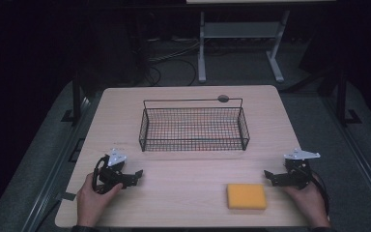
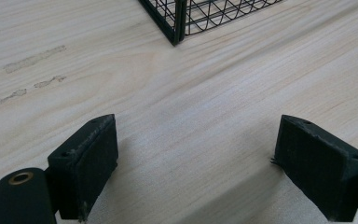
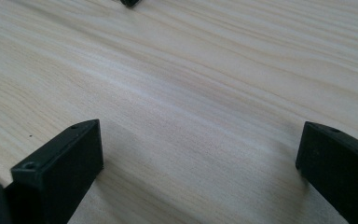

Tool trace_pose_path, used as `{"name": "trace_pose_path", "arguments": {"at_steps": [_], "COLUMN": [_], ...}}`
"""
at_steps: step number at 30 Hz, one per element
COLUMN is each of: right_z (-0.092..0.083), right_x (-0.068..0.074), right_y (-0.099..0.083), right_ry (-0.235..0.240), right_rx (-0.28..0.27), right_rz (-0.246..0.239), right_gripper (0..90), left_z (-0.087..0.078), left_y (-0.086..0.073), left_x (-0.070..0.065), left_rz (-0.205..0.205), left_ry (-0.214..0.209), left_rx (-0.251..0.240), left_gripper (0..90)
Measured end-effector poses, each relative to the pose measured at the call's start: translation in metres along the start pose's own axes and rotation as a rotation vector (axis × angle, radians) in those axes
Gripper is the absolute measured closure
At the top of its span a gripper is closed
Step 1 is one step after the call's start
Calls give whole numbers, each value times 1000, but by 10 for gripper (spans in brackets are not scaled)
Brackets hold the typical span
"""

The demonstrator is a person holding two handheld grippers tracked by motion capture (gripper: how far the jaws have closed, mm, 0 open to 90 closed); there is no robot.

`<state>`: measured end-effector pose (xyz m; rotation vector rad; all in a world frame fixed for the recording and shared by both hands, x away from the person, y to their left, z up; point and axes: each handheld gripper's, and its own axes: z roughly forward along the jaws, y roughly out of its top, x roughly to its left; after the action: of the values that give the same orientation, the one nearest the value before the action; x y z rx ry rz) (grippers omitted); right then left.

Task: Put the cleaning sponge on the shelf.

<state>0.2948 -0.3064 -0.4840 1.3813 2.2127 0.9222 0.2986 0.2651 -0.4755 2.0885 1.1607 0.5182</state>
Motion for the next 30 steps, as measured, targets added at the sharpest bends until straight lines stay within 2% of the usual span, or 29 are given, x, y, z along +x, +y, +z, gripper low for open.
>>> {"name": "trace_pose_path", "arguments": {"at_steps": [7,9,11,13,16,19,20,21,22,23,24,25,26,28,29,30], "right_z": [0,-1,-4,-6,-10,-18,-18,-23,-23,-27,-30,-30,-35,-36,-40,-40], "right_x": [0,0,-1,-2,-3,-2,-2,1,1,3,4,4,6,7,8,8], "right_y": [0,0,2,5,6,9,9,10,10,10,9,9,8,8,7,7], "right_ry": [0,1,10,24,50,92,92,124,124,157,168,168,194,197,220,220], "right_rx": [-1,4,6,18,18,8,8,6,6,4,-2,-2,-6,-6,0,0], "right_rz": [1,0,-8,3,12,1,1,-2,-2,-3,-14,-14,-27,-30,-28,-28], "right_gripper": [4,37,157,186,344,525,525,663,663,774,831,831,898,899,900,900], "left_z": [0,0,0,0,0,0,0,0,0,0,0,0,0,0,0,0], "left_y": [0,0,0,0,0,0,0,0,0,0,0,0,0,0,0,0], "left_x": [0,0,0,0,0,0,0,0,0,0,0,0,0,0,0,0], "left_rz": [0,4,4,4,4,4,4,4,4,4,4,4,4,3,4,4], "left_ry": [0,0,-1,0,-1,0,0,0,0,0,0,0,0,-1,-1,-1], "left_rx": [0,3,3,3,3,3,3,3,3,3,3,3,3,3,3,3], "left_gripper": [125,125,125,125,125,125,125,125,125,125,125,125,125,125,125,125]}}
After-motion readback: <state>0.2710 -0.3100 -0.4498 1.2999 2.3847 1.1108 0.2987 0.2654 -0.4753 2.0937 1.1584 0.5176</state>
